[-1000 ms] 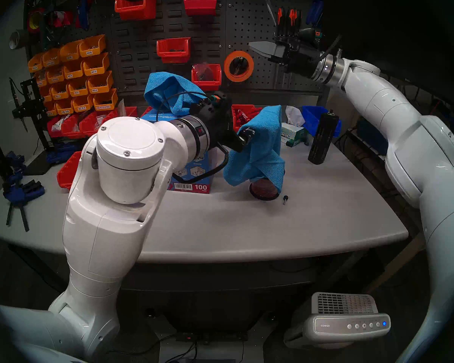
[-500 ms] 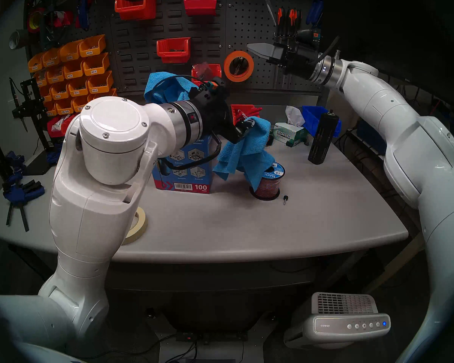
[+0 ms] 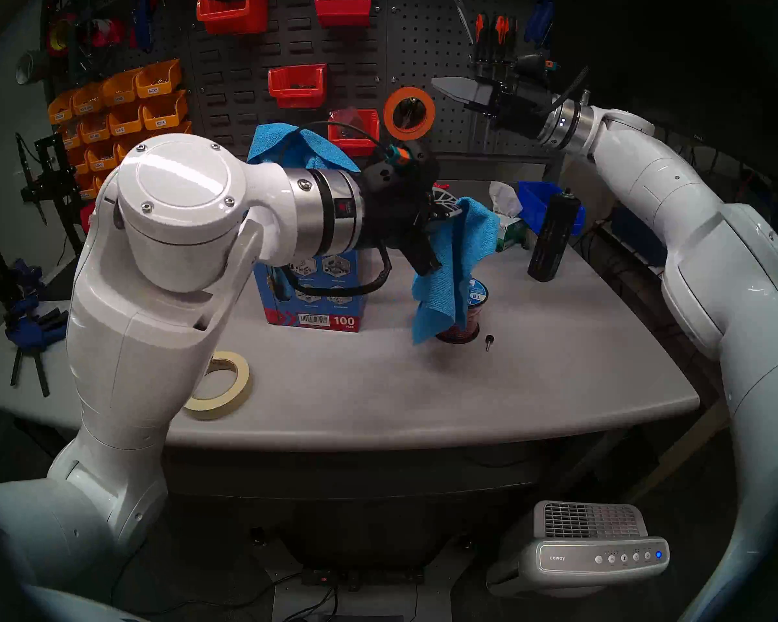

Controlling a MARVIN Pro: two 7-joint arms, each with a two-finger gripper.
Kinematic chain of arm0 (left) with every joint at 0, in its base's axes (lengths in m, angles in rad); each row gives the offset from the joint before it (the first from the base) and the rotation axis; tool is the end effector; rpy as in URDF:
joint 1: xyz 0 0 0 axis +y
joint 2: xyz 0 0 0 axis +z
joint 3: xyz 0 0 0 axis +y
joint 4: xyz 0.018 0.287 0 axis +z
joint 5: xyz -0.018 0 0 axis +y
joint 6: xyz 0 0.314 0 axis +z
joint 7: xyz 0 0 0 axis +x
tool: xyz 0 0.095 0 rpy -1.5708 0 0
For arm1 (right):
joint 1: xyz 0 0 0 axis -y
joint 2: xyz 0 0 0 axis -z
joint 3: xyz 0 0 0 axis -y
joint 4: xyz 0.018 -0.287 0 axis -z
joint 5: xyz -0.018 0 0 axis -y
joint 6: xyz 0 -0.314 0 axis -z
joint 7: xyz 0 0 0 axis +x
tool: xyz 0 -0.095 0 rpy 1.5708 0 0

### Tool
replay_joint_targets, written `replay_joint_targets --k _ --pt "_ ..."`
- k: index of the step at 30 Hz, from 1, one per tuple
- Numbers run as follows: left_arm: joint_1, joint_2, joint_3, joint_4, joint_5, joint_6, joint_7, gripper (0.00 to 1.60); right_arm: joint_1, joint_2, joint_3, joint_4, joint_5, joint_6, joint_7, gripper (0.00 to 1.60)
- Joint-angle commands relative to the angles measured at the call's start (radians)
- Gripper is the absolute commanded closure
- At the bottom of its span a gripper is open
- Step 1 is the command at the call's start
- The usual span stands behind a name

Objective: Take out a shop towel

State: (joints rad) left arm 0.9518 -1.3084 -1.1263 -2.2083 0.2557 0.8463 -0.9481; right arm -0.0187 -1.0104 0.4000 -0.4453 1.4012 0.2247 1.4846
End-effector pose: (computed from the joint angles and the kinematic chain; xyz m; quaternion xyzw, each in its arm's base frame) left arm 0.3419 -0.1632 0.0110 0.5397 -0.5633 0.6180 0.0980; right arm 0.5766 -0.1089 0.0602 -0.5132 -0.3815 -0.5742 0.5112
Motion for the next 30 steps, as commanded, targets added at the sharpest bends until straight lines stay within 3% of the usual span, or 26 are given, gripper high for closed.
replay_joint_targets --k 1,10,19,30 --pt "-0.11 0.061 -0.025 0.019 -0.004 -0.031 -0.075 1.6 0.031 0.007 0.022 -0.006 0.018 -0.005 -0.001 0.0" --pt "-0.189 0.125 0.03 0.09 0.006 -0.079 -0.14 1.6 0.024 0.017 0.026 -0.006 0.02 -0.019 -0.001 0.0" --pt "-0.263 0.121 0.095 0.15 0.026 -0.126 -0.171 1.6 0.014 0.032 0.03 -0.003 0.023 -0.033 -0.001 0.0" --pt "-0.333 0.094 0.1 0.2 0.07 -0.183 -0.208 1.6 0.009 0.039 0.035 -0.004 0.025 -0.048 -0.001 0.0"
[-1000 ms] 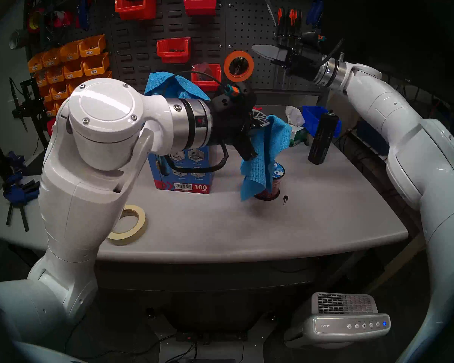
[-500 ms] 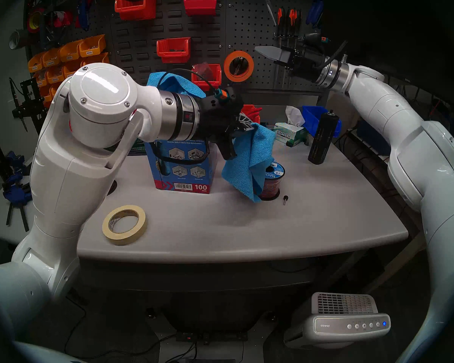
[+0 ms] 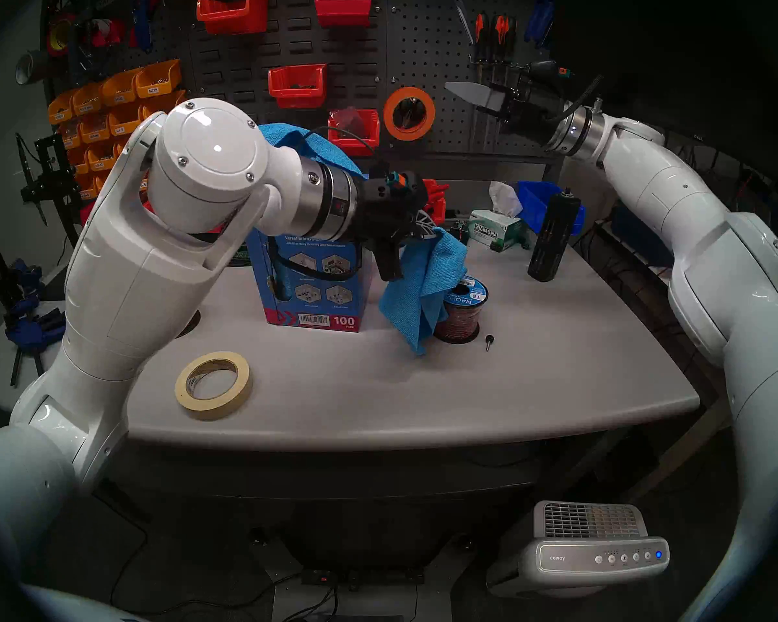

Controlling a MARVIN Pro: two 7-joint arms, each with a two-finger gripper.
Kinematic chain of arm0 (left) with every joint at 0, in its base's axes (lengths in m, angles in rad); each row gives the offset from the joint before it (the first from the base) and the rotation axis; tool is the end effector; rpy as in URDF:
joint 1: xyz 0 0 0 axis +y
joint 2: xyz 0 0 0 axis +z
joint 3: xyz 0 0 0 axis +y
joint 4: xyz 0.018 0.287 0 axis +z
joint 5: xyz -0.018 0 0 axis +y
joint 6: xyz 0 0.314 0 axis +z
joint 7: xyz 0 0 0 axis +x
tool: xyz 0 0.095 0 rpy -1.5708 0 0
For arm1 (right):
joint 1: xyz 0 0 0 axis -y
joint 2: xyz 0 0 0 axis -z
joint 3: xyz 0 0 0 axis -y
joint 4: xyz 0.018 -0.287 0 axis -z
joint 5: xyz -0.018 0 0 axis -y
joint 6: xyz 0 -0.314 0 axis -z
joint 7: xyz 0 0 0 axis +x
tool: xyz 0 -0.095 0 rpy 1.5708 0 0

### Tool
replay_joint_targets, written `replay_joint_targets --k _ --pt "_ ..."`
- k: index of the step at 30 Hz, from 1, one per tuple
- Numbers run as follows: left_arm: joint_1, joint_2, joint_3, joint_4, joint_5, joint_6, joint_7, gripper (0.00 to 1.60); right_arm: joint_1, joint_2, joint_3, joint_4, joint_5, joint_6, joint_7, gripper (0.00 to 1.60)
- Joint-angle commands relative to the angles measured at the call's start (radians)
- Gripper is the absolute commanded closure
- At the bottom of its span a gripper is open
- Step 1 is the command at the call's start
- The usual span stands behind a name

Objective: Take out a shop towel

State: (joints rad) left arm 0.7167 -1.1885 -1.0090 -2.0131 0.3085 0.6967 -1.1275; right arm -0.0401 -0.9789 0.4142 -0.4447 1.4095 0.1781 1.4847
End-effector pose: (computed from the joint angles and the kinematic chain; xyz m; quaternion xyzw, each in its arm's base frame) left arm 0.3865 -0.1605 0.0147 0.5040 -0.6737 0.5404 0.0141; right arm 0.5735 -0.1282 0.0521 -0.5080 -0.3757 -0.5952 0.4965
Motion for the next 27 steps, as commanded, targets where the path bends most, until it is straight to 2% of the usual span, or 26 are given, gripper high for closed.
replay_joint_targets --k 1,14,15,17,27 --pt "-0.115 -0.026 -0.014 0.014 0.019 -0.038 -0.037 1.6 0.03 0.008 0.021 -0.005 0.017 -0.003 -0.001 0.0" --pt "-0.216 -0.06 0.02 0.109 0.06 -0.107 -0.116 1.6 0.016 0.012 0.028 -0.006 0.024 -0.018 -0.001 0.0" --pt "-0.203 -0.061 0.018 0.111 0.064 -0.114 -0.122 1.6 0.015 0.011 0.029 -0.006 0.025 -0.019 -0.001 0.0" --pt "-0.238 -0.053 0.036 0.133 0.068 -0.123 -0.144 1.6 0.013 0.011 0.031 -0.007 0.027 -0.021 -0.001 0.0" --pt "-0.301 -0.036 0.1 0.184 0.055 -0.164 -0.243 1.6 0.007 0.012 0.04 -0.008 0.037 -0.03 -0.001 0.0"
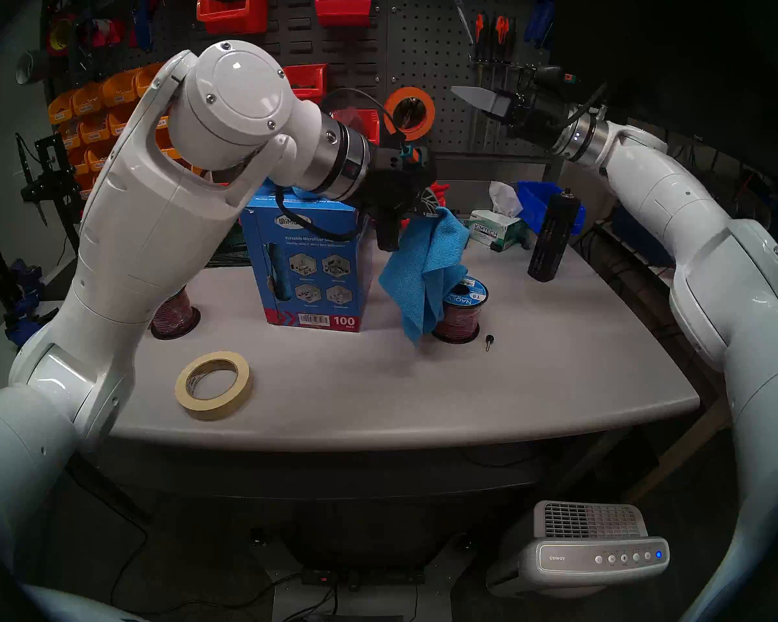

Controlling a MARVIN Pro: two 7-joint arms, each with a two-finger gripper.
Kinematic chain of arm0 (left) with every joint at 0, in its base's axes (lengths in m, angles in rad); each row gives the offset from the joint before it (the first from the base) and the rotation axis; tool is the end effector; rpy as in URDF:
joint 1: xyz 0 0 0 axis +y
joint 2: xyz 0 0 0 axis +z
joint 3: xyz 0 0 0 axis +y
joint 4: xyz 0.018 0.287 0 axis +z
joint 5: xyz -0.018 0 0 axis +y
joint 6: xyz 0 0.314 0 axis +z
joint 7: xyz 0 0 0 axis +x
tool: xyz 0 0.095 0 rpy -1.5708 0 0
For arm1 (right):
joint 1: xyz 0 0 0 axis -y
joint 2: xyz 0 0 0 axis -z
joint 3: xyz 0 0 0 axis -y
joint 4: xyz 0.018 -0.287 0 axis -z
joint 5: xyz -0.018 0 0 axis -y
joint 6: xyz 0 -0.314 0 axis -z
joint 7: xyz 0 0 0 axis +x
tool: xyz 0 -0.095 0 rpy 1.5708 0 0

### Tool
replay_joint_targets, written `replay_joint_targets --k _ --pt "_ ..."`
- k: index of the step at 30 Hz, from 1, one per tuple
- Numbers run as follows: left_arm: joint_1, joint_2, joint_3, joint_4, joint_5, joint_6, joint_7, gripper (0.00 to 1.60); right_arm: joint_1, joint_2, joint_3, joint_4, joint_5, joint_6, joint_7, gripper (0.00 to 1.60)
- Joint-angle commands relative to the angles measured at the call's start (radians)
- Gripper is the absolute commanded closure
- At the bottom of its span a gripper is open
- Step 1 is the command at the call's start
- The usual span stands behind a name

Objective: Take out a shop towel

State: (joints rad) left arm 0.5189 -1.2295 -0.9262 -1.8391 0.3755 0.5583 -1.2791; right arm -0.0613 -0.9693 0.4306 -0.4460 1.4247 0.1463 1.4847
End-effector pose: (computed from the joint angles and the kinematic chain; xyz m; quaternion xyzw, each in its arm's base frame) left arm 0.4134 -0.1767 0.0407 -0.4541 0.7445 -0.4884 0.0313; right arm 0.5725 -0.1347 0.0453 -0.4984 -0.3707 -0.6085 0.4940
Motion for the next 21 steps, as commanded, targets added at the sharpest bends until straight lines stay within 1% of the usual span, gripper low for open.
replay_joint_targets --k 1,7,8,12,13,15,16,17,18,19,20,21 --pt "-0.109 0.007 0.022 0.016 -0.014 -0.028 -0.097 1.6 0.028 0.003 0.024 -0.006 0.023 0.001 -0.001 0.0" --pt "-0.133 0.015 0.043 0.036 -0.026 -0.043 -0.116 1.6 0.026 0.006 0.028 -0.005 0.027 -0.002 -0.001 0.0" --pt "-0.15 0.018 0.053 0.045 -0.032 -0.048 -0.124 1.6 0.024 0.006 0.03 -0.004 0.029 -0.003 -0.001 0.0" --pt "-0.17 0.024 0.063 0.06 -0.048 -0.057 -0.136 1.6 0.022 0.007 0.033 -0.004 0.032 -0.004 -0.001 0.0" --pt "-0.163 0.023 0.061 0.06 -0.051 -0.059 -0.134 1.6 0.022 0.007 0.033 -0.003 0.033 -0.004 -0.001 0.0" --pt "-0.176 0.027 0.072 0.07 -0.06 -0.061 -0.145 1.6 0.021 0.006 0.035 -0.003 0.035 -0.003 -0.001 0.0" --pt "-0.178 0.03 0.076 0.072 -0.064 -0.064 -0.148 1.06 0.021 0.006 0.036 -0.003 0.036 -0.003 -0.001 0.0" --pt "-0.178 0.03 0.076 0.072 -0.064 -0.064 -0.148 1.06 0.021 0.006 0.036 -0.003 0.036 -0.003 -0.001 0.0" --pt "-0.18 0.035 0.08 0.075 -0.077 -0.067 -0.155 0.0 0.021 0.005 0.037 -0.003 0.038 -0.002 -0.001 0.0" --pt "-0.183 0.037 0.082 0.077 -0.087 -0.068 -0.16 0.0 0.02 0.004 0.038 -0.003 0.039 -0.002 -0.001 0.0" --pt "-0.182 0.037 0.084 0.076 -0.098 -0.067 -0.143 0.0 0.02 0.004 0.038 -0.003 0.039 -0.001 -0.001 0.0" --pt "-0.187 0.037 0.084 0.076 -0.104 -0.068 -0.167 0.0 0.02 0.003 0.038 -0.003 0.039 -0.001 -0.001 0.0"
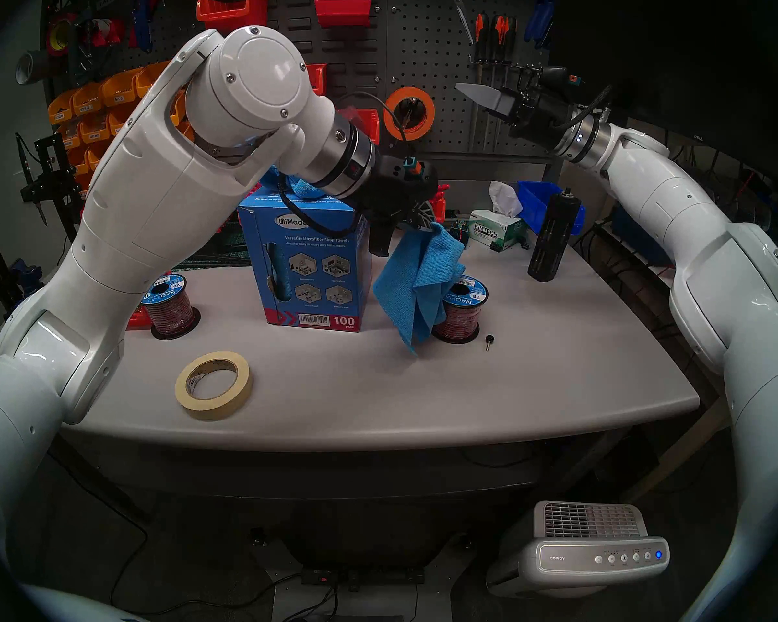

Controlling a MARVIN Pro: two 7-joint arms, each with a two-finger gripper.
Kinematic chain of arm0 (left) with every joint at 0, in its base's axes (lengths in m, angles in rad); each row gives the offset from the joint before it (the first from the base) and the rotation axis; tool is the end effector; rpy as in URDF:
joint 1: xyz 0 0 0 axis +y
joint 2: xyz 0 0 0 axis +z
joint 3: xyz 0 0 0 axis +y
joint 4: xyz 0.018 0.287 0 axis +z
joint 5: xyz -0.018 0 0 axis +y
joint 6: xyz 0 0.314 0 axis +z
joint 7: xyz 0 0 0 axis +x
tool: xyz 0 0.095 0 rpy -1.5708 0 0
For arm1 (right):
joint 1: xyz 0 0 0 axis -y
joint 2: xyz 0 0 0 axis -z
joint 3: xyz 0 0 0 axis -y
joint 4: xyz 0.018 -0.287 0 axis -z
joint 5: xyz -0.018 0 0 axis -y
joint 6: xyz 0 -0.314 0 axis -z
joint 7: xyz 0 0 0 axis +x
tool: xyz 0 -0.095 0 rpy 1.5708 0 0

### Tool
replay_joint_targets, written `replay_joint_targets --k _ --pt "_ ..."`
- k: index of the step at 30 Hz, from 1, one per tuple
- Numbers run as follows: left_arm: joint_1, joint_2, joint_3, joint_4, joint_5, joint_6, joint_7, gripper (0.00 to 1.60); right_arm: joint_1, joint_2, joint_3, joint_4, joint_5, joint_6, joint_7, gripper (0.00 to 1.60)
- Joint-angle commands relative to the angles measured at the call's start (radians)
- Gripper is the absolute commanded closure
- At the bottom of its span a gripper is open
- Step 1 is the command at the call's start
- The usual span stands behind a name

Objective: Take out a shop towel

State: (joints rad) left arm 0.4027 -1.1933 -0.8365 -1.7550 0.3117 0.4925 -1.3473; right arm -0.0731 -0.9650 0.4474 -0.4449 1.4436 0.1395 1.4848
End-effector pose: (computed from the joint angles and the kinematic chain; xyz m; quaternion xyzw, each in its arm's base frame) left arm 0.4234 -0.1764 0.0442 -0.4339 0.7894 -0.4327 0.0359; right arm 0.5716 -0.1390 0.0439 -0.4894 -0.3616 -0.6174 0.4985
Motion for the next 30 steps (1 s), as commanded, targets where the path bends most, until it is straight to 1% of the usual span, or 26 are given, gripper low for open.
replay_joint_targets --k 1,9,10,11,13,14,15,16,18,21,25,26,30 --pt "-0.073 0.001 -0.005 -0.01 -0.048 -0.001 -0.102 0.0 0.031 -0.001 0.022 -0.004 0.021 0.006 -0.001 0.0" --pt "-0.094 0.01 0.008 -0.038 -0.11 -0.007 -0.114 0.0 0.028 -0.003 0.024 -0.003 0.024 0.009 -0.001 0.0" --pt "-0.096 0.022 0.023 -0.05 -0.109 -0.019 -0.109 0.0 0.027 -0.003 0.024 -0.003 0.024 0.008 -0.001 0.0" --pt "-0.097 0.05 0.047 -0.066 -0.109 -0.036 -0.104 0.0 0.026 -0.003 0.024 -0.002 0.024 0.009 -0.001 0.0" --pt "-0.098 0.083 0.068 -0.074 -0.105 -0.052 -0.122 0.0 0.025 -0.004 0.025 -0.001 0.025 0.009 -0.001 0.0" --pt "-0.098 0.083 0.068 -0.074 -0.105 -0.052 -0.122 0.0 0.025 -0.004 0.025 -0.001 0.025 0.009 -0.001 0.0" --pt "-0.107 0.117 0.086 -0.073 -0.094 -0.069 -0.126 0.0 0.023 -0.005 0.027 -0.001 0.027 0.009 -0.001 0.0" --pt "-0.115 0.132 0.091 -0.068 -0.087 -0.076 -0.13 0.0 0.022 -0.005 0.027 -0.001 0.028 0.01 -0.001 0.0" --pt "-0.122 0.14 0.094 -0.062 -0.086 -0.078 -0.133 0.0 0.021 -0.005 0.028 0.0 0.028 0.01 -0.001 0.0" --pt "-0.15 0.159 0.1 -0.043 -0.076 -0.09 -0.136 0.0 0.018 -0.007 0.028 0.001 0.03 0.012 -0.001 0.0" --pt "-0.189 0.163 0.091 -0.015 -0.05 -0.116 -0.131 0.0 0.017 -0.007 0.03 0.003 0.031 0.013 -0.001 0.0" --pt "-0.187 0.158 0.079 -0.009 -0.043 -0.123 -0.128 0.0 0.018 -0.007 0.03 0.003 0.032 0.014 -0.001 0.0" --pt "-0.224 0.123 0.053 0.029 -0.008 -0.151 -0.116 0.0 0.021 -0.011 0.031 0.003 0.032 0.016 -0.001 0.0"
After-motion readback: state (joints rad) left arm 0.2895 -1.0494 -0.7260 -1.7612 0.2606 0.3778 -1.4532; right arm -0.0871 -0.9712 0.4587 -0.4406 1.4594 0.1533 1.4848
